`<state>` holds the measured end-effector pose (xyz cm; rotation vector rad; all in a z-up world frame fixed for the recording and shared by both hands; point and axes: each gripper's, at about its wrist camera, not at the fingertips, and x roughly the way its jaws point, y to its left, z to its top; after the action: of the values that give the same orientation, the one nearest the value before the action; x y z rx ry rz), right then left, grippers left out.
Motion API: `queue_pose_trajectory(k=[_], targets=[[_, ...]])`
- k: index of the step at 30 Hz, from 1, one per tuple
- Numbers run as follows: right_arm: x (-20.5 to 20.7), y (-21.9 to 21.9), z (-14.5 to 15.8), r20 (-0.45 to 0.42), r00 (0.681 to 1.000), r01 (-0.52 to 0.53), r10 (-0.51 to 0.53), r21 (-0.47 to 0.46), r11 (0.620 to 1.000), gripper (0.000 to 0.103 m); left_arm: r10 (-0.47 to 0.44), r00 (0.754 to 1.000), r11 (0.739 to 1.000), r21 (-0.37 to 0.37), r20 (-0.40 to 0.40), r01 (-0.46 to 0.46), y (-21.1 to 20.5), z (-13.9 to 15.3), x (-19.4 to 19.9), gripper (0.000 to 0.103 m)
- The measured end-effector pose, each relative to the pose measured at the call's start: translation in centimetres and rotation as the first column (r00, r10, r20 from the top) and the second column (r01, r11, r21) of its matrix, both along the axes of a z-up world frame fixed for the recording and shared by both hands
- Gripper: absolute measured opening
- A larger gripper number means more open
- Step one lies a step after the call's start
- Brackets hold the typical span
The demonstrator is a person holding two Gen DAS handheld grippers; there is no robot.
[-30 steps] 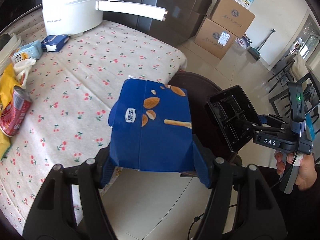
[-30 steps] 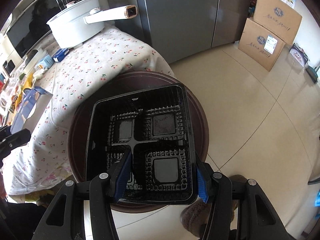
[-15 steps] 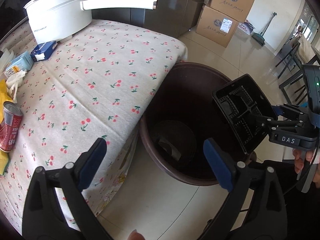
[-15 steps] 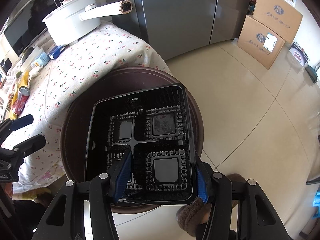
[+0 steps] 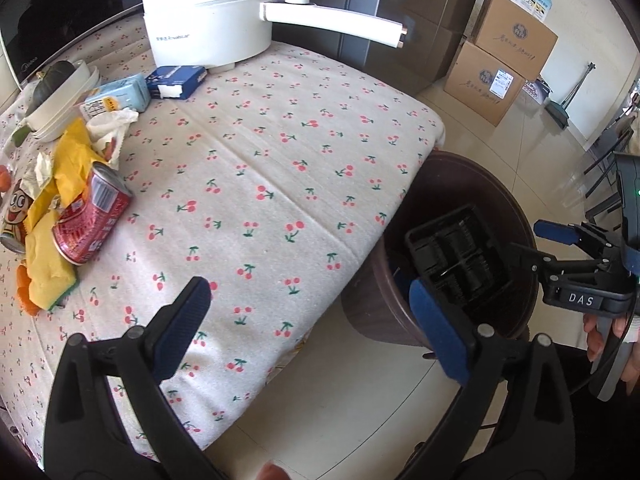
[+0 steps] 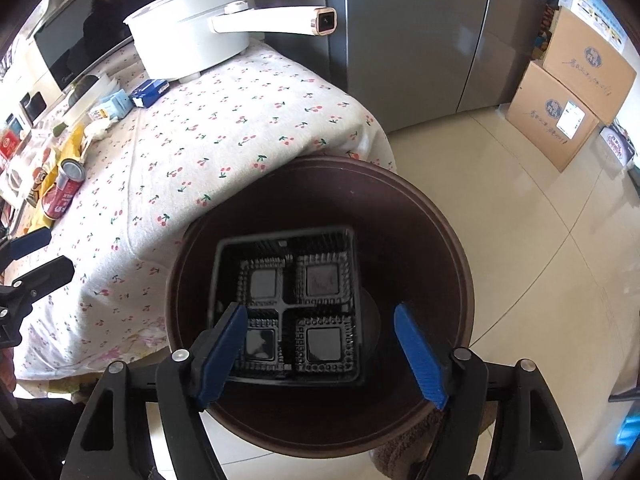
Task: Collect trash
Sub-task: 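Drop the blue snack box into the bin with the left tool, then grasp the yellow sponge with the left tool while the right tool grasps the red can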
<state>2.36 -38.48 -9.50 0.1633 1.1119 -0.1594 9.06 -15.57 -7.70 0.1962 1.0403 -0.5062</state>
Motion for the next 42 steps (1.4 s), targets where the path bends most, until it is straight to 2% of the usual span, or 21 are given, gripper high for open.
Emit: queue_pose_trajectory(k=[6,17,26,30,35,42], targets=[[1.0,2.6,1.9,0.049,0.997,-0.052,0.053,-0.022,0.998,0.080,0.059,0.997,0.998,0.013,0.040,-0.059,2.7,1.1,0.3,0.099],[2.6,7.4,6.8,0.195,0.974,-0.098,0.111,-0.076,0.992,0.085,0.182,0.977,0.983,-0.003,0.108,-0.182,7.8,3.3,0.8,0.100],[4.6,10.4,8.2,0.245,0.960,-0.119,0.133,-0.074,0.990,0.089,0.261,0.958,0.965,-0.011,0.115,-0.262,12.2,4.1,1.9,0.100],[5.6,11.5,8.0,0.244,0.960,-0.129,0.139,-0.057,0.990,0.089,0.330,0.939,0.944,-0.008,0.101,-0.330,15.3,4.1,3.3,0.100],[6.7,12.7,7.4,0.231,0.962,-0.139,0.146,-0.049,0.989,0.089,0.403,0.913,0.914,0.024,0.059,-0.405,18.6,2.7,5.5,0.100],[8.3,14.0,6.1,0.201,0.969,-0.142,0.145,-0.032,0.989,0.090,0.466,0.885,0.884,0.048,-0.021,-0.465,19.9,-0.4,8.4,0.100]])
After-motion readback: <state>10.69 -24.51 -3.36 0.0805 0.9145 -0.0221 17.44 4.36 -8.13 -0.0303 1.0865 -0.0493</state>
